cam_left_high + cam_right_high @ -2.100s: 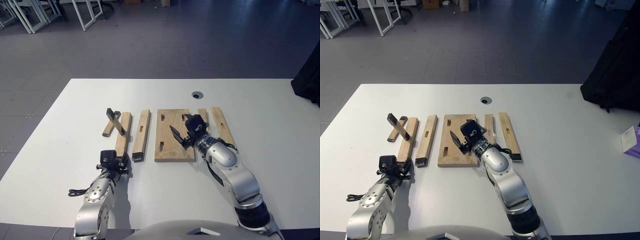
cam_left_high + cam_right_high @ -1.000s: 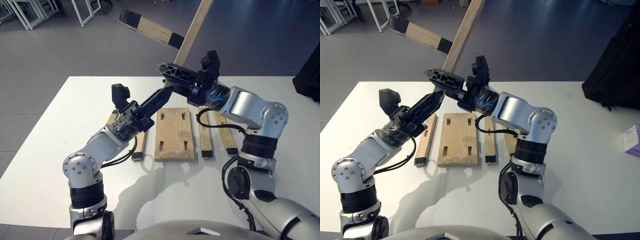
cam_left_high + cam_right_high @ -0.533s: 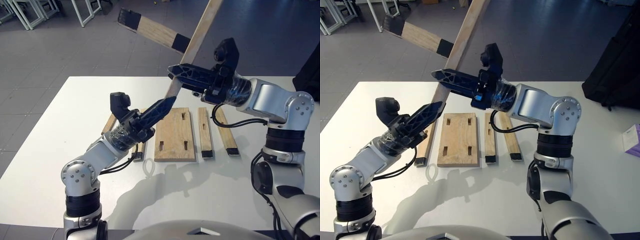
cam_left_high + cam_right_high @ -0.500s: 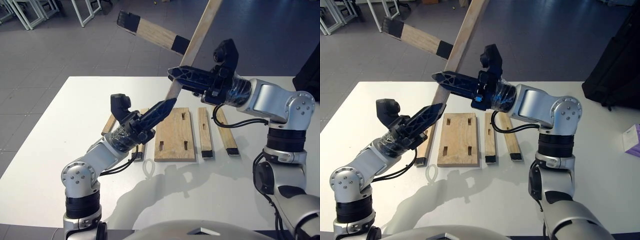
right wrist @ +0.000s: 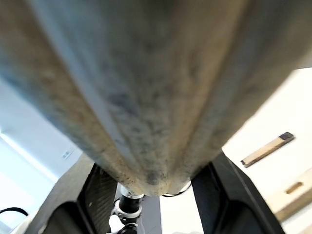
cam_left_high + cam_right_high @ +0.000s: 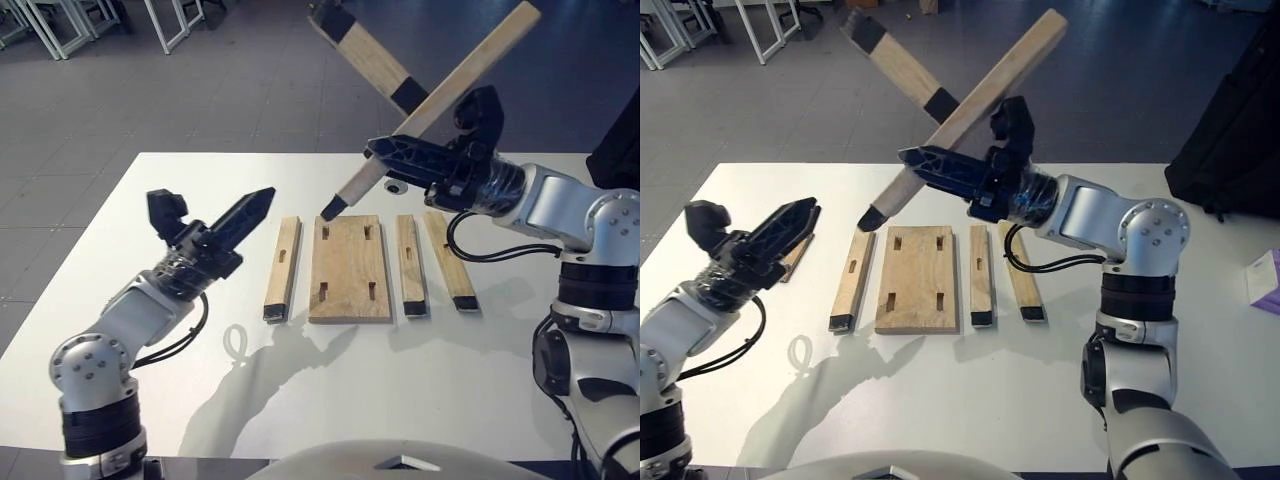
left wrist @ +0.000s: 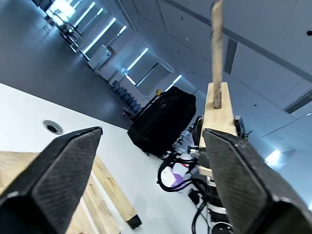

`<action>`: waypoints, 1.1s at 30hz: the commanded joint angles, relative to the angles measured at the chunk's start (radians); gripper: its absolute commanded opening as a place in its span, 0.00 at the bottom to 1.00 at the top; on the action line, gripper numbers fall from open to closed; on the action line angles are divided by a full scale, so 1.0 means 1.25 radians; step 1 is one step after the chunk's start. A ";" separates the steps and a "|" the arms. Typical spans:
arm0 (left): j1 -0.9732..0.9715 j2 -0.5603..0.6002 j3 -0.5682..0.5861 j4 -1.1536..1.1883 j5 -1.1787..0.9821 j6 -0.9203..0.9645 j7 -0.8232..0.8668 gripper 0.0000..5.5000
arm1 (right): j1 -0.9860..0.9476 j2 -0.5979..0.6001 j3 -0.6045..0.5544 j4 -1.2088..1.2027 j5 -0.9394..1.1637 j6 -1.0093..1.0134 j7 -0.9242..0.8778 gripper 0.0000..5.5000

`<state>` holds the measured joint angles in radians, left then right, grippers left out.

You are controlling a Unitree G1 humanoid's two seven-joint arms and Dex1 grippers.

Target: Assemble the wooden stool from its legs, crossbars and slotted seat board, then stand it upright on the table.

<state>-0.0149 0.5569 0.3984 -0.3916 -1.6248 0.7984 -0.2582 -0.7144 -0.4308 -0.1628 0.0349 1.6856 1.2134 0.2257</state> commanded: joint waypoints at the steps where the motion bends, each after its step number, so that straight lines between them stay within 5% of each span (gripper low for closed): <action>1: -0.005 0.100 -0.154 -0.041 0.317 0.015 0.045 0.75 | 0.016 -0.019 -0.025 -0.016 -0.026 -0.027 0.004 0.37; 5: -0.103 0.195 -0.528 -0.011 0.857 -0.045 0.119 0.75 | 0.017 -0.020 -0.035 -0.015 -0.051 -0.047 -0.003 0.37; 8: -0.127 0.155 -0.617 -0.004 0.973 -0.058 0.115 0.75 | 0.009 -0.009 -0.031 0.000 -0.080 -0.058 -0.008 0.37; 26: -0.036 0.065 -0.684 0.004 1.118 0.056 -0.045 0.75 | -0.008 0.041 -0.028 0.021 -0.248 -0.102 -0.020 0.37; 33: 0.048 0.197 -0.687 -0.041 1.129 0.046 -0.159 0.75 | 0.008 0.021 0.005 0.004 -0.381 -0.143 0.055 0.37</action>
<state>-0.0932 0.7050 -0.4091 -0.4652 -0.2132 0.8072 -0.3660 -0.6959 -0.3730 -0.1789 0.0614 1.2755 1.0624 0.2449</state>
